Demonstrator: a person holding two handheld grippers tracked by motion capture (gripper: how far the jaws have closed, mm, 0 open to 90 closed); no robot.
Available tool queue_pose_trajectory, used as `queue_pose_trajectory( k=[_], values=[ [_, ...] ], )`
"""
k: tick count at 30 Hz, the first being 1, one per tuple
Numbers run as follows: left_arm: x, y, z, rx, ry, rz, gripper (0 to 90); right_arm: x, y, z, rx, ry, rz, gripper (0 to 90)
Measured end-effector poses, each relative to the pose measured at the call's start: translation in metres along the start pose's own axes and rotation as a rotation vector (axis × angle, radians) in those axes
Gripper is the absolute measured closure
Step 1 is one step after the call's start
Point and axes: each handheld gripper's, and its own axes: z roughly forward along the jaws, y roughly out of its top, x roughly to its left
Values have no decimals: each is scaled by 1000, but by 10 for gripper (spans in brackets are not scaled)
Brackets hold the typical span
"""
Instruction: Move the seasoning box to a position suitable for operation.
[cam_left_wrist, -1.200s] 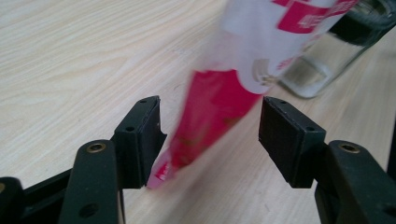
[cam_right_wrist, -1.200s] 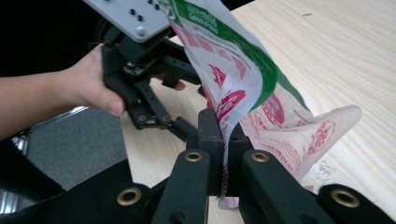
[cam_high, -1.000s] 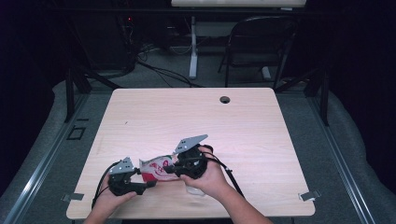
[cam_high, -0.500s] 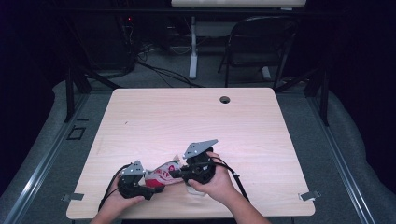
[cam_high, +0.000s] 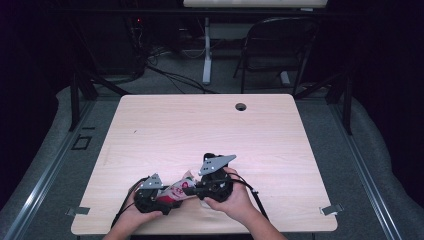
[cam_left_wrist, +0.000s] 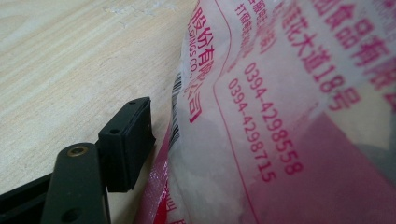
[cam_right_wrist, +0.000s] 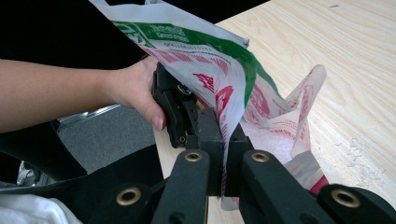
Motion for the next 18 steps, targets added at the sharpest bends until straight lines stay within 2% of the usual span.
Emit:
queue_pose_trajectory(
  k=[3, 6, 11, 18],
  values=[
    [-2, 0, 1, 1, 6, 16, 379, 0, -1, 1, -10, 0, 6, 900],
    [-3, -1, 1, -6, 17, 16, 416, -1, -1, 0, -9, -2, 5, 900],
    [-4, -1, 0, -14, 42, 39, 495, -1, 0, 2, -9, -3, 12, 900],
    [-4, -1, 0, -15, 45, 44, 533, -2, 2, 2, -6, -10, 13, 900]
  ],
)
